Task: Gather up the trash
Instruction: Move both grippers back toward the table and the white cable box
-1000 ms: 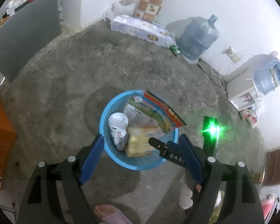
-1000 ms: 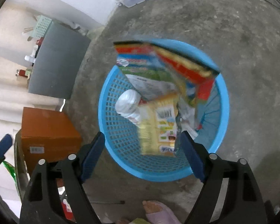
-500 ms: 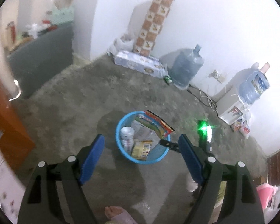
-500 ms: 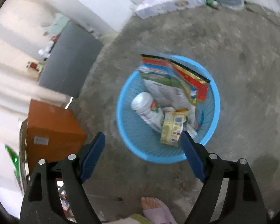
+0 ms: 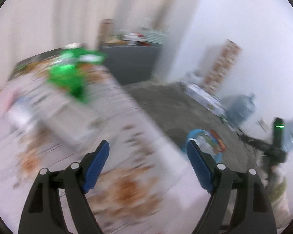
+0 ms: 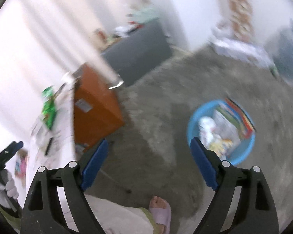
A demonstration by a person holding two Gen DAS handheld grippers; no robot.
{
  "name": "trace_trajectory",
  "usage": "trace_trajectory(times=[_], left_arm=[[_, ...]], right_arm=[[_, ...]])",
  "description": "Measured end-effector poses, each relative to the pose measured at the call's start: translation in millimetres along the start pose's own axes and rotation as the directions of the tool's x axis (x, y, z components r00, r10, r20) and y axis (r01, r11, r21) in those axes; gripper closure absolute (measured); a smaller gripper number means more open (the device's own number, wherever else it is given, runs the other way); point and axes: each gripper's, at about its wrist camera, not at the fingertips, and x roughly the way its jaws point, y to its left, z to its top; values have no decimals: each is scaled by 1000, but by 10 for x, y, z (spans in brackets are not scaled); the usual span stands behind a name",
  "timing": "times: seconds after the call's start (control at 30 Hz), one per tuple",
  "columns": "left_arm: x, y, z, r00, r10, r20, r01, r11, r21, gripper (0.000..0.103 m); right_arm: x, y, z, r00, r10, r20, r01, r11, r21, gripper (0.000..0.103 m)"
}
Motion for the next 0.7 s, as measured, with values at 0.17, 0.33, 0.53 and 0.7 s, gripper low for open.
trace_trajectory(times=[0.17,0.33,0.53,0.7], left_arm=[[-400,790,-249,989,143,45,-133,975,-181,24],[-687,1355,-364,971,232,59,-206,934,-291,24],[-771,1764,-453,962,271,36,-236,890,-390,23],[-732,1944,-541,964,264,16,-232,874,-427,23]], right_arm=[[108,1078,163,992,127,-25,-130,961,-246,12],[445,2164,117,966,232,-113,-258,851,-457,8],[1162,3318,-108,943,232,-239,-333,666,-667,8],[1748,3814,-226,956,128,-263,-288,569,-770,8]])
